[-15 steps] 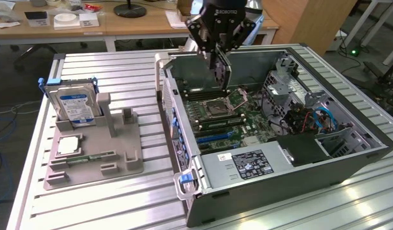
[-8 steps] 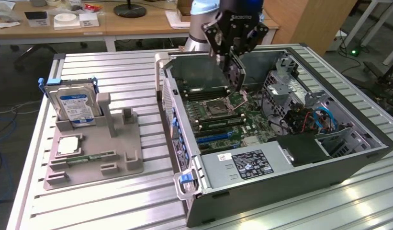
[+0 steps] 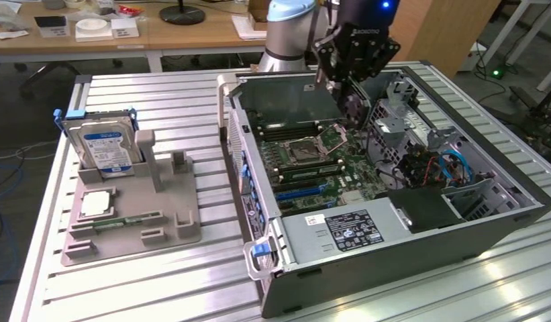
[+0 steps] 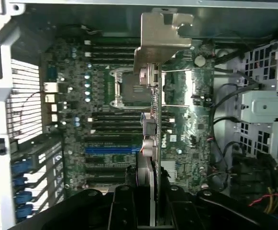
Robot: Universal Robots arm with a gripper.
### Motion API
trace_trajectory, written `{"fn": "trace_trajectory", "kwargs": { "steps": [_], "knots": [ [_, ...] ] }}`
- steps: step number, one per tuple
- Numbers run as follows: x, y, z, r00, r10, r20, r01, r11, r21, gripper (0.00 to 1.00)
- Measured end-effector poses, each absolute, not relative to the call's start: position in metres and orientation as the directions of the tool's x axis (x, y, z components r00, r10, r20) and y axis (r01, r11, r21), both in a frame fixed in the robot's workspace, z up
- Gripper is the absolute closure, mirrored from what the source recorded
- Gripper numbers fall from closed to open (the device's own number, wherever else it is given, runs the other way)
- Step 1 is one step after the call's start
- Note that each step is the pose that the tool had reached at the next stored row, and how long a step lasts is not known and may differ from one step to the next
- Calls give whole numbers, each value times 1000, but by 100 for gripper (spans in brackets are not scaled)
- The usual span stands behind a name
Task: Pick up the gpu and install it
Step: 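Pick up the gpu and move the gpu toward the slot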
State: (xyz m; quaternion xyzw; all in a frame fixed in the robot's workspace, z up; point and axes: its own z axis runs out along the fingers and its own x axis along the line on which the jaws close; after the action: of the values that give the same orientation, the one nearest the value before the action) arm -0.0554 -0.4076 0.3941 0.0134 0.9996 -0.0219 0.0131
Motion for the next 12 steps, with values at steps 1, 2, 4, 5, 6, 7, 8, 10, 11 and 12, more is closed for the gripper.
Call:
{"fn": "trace_trajectory", "kwargs": {
  "steps": [1, 2, 4, 5, 6, 7, 8, 10, 11, 12],
  "knots": [
    [-51, -408, 393, -999, 26, -28, 27, 999, -43, 72],
    [-46, -408, 393, -999, 26, -29, 27, 999, -43, 72],
    [-37, -408, 391, -999, 26, -31, 28, 999, -43, 72],
    [-33, -408, 391, -999, 26, -32, 27, 999, -43, 72],
    [-28, -408, 390, -999, 26, -33, 28, 999, -43, 72],
    [-26, -408, 390, -999, 26, -35, 28, 999, -43, 72],
    [-26, -408, 390, -999, 26, -36, 28, 999, -43, 72],
    [-26, -408, 390, -999, 26, -36, 28, 999, -43, 72],
    [-26, -408, 390, -999, 26, -36, 28, 999, -43, 72],
    [-25, -408, 390, -999, 26, -36, 28, 999, -43, 72]
  ]
}}
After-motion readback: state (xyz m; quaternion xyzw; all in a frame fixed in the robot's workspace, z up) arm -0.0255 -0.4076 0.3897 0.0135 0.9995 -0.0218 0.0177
